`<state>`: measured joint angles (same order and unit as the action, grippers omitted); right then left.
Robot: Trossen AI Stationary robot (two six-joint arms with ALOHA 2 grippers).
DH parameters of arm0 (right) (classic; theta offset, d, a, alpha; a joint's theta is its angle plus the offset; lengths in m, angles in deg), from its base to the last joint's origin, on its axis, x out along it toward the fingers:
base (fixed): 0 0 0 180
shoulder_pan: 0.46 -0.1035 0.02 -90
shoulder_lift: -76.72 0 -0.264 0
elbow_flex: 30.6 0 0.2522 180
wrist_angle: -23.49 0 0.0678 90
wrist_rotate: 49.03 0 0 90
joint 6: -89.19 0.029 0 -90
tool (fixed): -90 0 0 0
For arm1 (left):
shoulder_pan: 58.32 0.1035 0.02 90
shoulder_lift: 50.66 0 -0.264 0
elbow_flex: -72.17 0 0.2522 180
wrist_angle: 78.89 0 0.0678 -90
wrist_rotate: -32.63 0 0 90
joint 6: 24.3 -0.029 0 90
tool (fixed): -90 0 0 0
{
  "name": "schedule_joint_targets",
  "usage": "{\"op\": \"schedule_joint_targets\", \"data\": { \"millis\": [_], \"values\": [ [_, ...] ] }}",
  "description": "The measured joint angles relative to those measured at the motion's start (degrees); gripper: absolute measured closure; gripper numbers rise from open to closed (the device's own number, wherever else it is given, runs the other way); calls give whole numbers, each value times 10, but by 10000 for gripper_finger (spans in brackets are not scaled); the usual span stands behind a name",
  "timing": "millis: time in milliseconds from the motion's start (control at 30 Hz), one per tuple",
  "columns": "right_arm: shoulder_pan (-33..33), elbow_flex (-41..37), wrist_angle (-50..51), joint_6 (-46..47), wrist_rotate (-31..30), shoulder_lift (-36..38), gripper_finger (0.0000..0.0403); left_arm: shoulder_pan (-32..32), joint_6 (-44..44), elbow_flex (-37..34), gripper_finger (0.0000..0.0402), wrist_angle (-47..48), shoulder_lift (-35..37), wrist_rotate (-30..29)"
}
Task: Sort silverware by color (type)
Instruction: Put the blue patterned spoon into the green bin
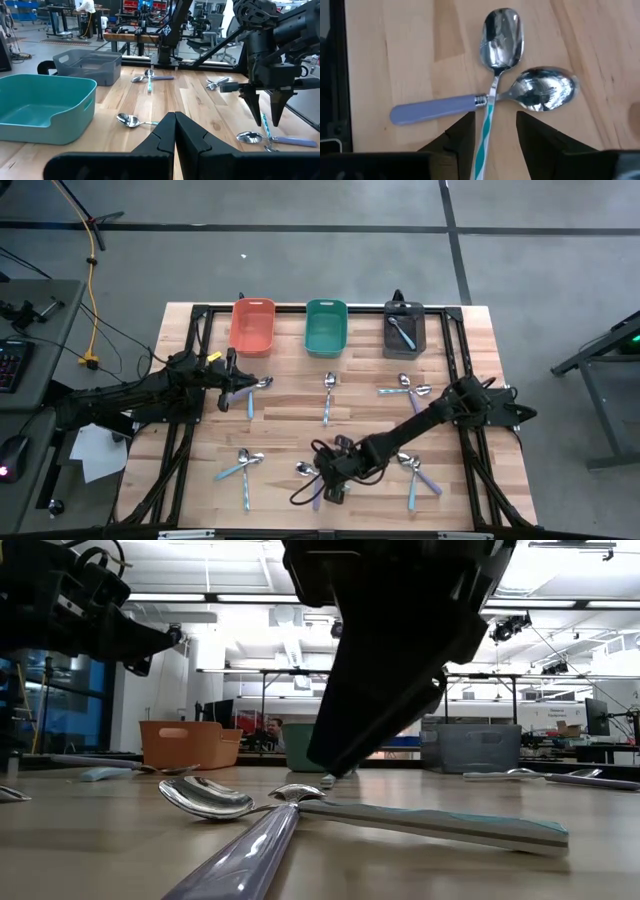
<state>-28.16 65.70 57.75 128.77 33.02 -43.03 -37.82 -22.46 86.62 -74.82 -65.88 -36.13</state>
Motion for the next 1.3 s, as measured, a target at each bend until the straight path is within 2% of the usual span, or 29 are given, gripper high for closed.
{"op": "schedule_joint_targets", "data": {
  "millis": [233,500,633,767,1100,1300],
  "values": [
    [-3,0,6,2,-6,-2,280,0,-5,0,401,1,0,0],
    [-5,2,-8,1,-20,-35,257,0,-6,0,401,1,0,0],
    [-2,2,-1,5,-21,-37,257,0,-6,0,401,1,0,0],
    [-1,2,4,4,-25,-38,280,0,-6,0,401,8,0,0],
    [3,2,11,-18,-28,-38,368,0,-15,0,402,9,0,0],
    [3,21,21,-48,-29,-41,394,0,-16,0,401,9,0,-14]
  ]
}}
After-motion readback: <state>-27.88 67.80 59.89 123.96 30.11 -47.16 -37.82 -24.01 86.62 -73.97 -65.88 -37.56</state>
